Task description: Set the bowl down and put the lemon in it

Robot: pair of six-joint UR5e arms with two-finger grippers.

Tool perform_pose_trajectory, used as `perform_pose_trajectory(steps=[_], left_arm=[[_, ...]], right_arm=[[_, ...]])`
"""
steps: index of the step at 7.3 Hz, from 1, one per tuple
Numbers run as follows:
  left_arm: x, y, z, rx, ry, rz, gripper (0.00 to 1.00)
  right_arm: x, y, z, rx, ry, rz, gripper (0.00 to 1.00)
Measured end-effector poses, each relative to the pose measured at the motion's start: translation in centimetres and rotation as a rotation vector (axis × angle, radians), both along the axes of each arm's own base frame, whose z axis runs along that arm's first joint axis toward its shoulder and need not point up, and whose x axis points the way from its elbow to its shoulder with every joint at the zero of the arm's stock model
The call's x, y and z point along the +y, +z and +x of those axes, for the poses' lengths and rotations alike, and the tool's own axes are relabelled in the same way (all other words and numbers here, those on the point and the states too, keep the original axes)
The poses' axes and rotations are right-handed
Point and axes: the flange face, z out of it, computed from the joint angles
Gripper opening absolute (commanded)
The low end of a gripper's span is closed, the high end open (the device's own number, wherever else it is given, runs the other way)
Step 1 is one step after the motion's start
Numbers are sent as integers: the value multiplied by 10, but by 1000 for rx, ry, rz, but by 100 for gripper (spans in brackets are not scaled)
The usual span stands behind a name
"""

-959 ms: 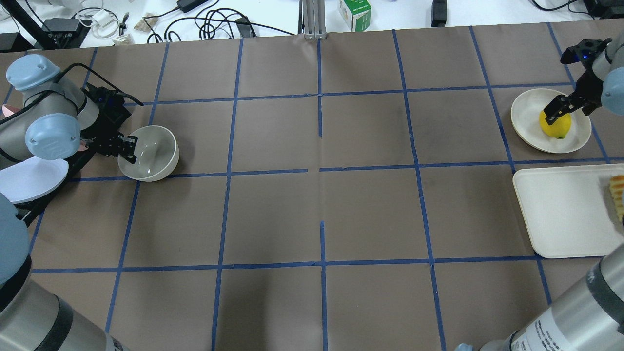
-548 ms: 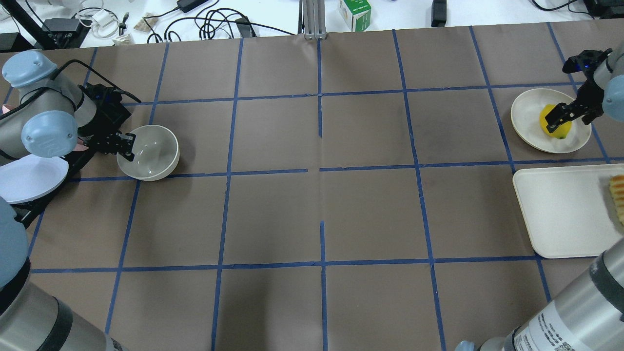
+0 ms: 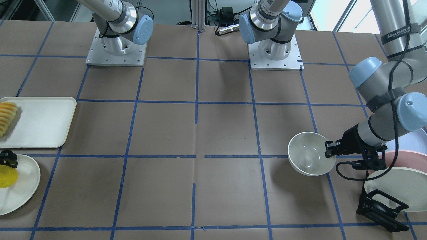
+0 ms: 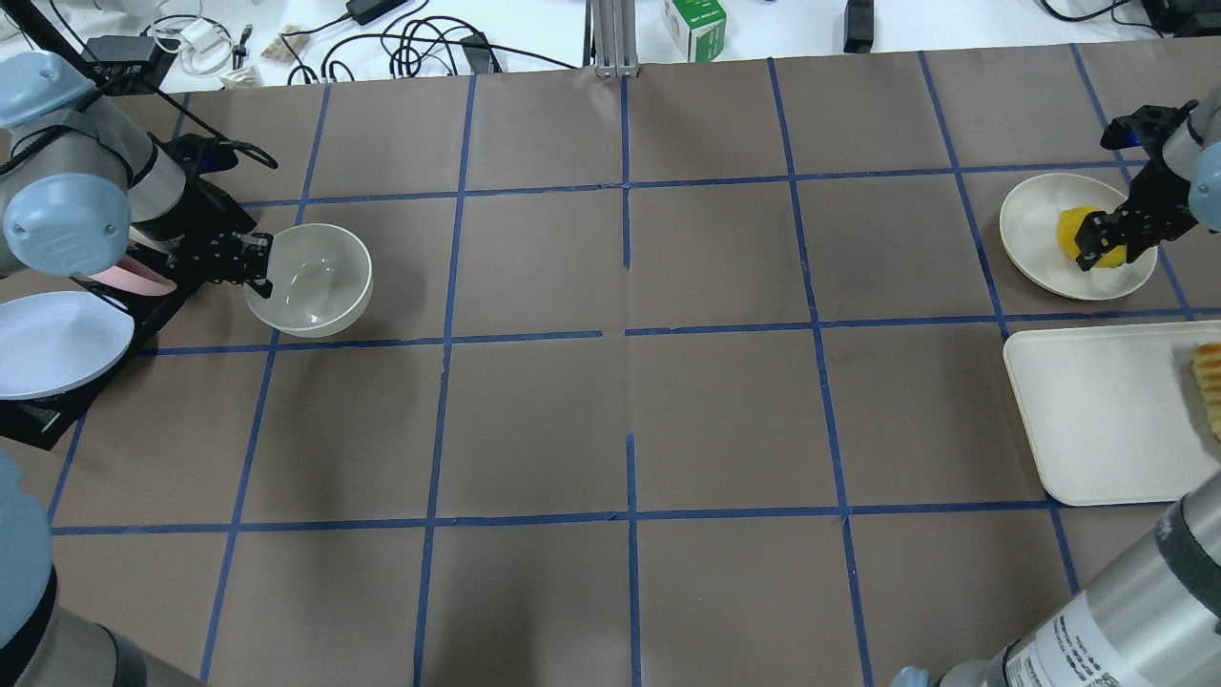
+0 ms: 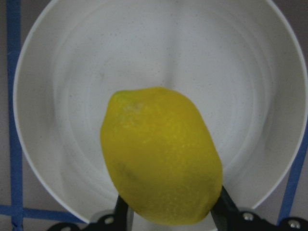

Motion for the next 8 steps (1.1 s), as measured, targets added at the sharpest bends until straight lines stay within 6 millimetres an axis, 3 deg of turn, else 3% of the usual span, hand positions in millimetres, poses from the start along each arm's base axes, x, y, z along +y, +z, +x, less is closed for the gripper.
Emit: perform_pose_trajectory(steps=[2, 4, 6, 8], left_arm=[[4, 19, -84, 11, -7, -2, 0], [11, 21, -177, 65, 3, -8, 0], [23, 1, -260, 98, 26, -45, 0], [44, -23, -315, 101, 49, -73, 0]], right_arm=[[9, 37, 11, -1, 5, 5, 0], [13, 71, 29, -1, 25, 2, 0], [17, 103, 63, -8, 42, 7, 0], [25, 135, 117, -13, 28, 16, 0]])
